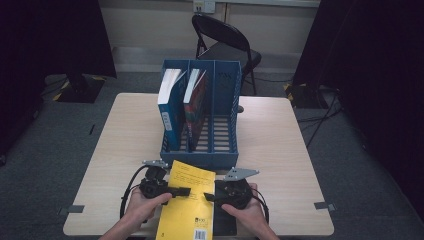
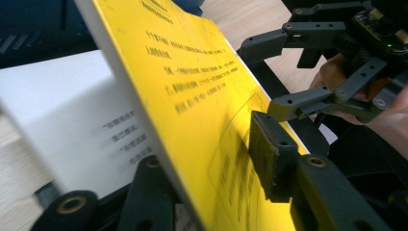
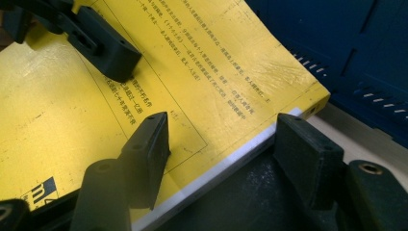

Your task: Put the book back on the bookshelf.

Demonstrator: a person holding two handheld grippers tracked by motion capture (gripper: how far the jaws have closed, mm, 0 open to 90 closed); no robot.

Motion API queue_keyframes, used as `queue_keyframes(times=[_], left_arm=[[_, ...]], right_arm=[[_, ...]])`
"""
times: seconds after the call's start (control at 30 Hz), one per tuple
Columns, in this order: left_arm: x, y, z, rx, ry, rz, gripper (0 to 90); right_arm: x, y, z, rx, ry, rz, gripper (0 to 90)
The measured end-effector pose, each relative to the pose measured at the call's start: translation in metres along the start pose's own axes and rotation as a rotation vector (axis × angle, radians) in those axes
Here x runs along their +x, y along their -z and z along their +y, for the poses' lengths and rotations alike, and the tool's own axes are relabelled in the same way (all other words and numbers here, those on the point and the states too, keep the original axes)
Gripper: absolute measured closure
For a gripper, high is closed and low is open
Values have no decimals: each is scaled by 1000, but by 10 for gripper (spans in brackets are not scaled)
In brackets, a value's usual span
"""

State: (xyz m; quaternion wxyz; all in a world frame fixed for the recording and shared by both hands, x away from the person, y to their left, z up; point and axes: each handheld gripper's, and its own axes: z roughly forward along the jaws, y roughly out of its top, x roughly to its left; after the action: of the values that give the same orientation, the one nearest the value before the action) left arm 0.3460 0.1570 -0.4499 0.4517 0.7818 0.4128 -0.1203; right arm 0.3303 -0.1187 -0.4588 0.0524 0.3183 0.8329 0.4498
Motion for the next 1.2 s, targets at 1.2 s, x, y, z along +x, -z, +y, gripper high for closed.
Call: queue_keyframes(times=[1.2], left_arm=[[-28,32,6,-193,-200,-76,840]], right_arm=[[-13,31,23,-173,-146,137,511]])
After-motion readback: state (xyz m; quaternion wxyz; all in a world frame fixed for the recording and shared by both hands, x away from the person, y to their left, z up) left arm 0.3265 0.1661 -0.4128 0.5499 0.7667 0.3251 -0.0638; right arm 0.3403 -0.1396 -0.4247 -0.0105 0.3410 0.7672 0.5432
